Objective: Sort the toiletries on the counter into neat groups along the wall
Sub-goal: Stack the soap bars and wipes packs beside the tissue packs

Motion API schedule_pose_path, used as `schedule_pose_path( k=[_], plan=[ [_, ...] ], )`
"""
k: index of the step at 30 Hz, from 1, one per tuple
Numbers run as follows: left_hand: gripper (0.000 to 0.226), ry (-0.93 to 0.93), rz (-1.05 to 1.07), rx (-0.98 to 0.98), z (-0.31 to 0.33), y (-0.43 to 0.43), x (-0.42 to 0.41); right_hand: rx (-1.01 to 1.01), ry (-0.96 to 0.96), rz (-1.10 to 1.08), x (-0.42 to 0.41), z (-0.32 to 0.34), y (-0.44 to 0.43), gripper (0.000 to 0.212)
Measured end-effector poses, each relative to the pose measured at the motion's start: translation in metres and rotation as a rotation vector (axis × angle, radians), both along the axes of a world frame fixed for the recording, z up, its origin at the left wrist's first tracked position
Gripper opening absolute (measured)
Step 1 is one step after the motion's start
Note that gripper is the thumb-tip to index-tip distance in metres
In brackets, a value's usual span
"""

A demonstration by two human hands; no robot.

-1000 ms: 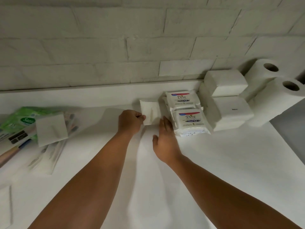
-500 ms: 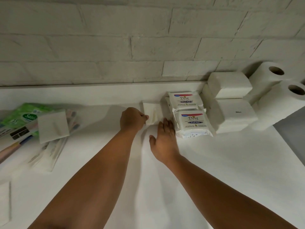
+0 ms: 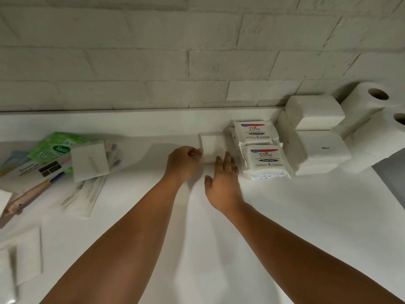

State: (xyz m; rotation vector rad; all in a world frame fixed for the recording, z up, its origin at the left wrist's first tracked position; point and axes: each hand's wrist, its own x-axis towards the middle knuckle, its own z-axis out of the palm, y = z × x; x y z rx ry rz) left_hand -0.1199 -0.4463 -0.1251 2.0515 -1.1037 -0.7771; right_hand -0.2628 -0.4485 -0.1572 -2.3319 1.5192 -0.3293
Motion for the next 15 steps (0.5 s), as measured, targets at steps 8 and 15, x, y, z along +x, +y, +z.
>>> schedule_pose_path(
  k=[8, 15],
  plan=[
    [0.02, -0.168, 0.061, -0.083, 0.021, 0.079, 0.064, -0.045, -0.121, 0.098, 0.061, 0.036, 0.036, 0.048],
    [0.015, -0.317, 0.178, -0.084, 0.025, 0.132, 0.147, 0.043, -0.248, 0.157, 0.136, 0.063, 0.069, 0.039]
  ],
)
